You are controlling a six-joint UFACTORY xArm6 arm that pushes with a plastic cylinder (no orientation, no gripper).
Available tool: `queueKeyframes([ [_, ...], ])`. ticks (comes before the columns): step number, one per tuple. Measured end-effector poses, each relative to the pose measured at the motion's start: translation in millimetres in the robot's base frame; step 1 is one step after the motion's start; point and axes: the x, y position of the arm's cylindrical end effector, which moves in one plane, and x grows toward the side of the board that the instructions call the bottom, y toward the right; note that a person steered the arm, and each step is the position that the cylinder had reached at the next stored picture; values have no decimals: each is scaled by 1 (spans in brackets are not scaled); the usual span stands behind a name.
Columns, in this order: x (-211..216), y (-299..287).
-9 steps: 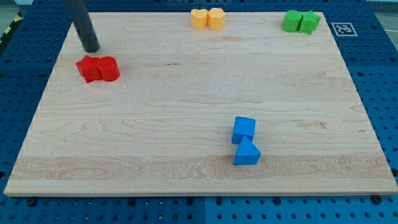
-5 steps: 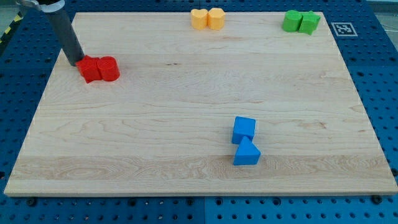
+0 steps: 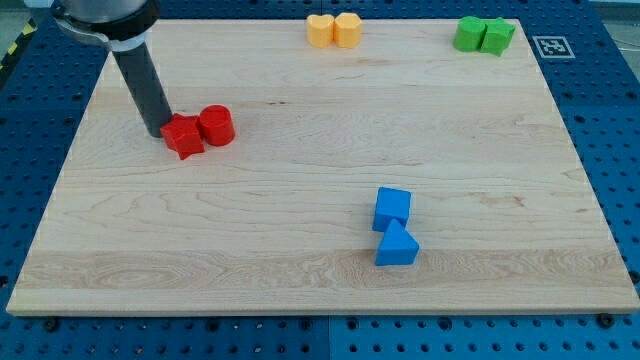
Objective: Move the red star above the blue cube
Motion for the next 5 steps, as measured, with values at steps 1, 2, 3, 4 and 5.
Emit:
queueKeyframes([
  [1,21,19],
  [2,32,39],
  [3,36,59],
  [4,39,80],
  [5,43,103],
])
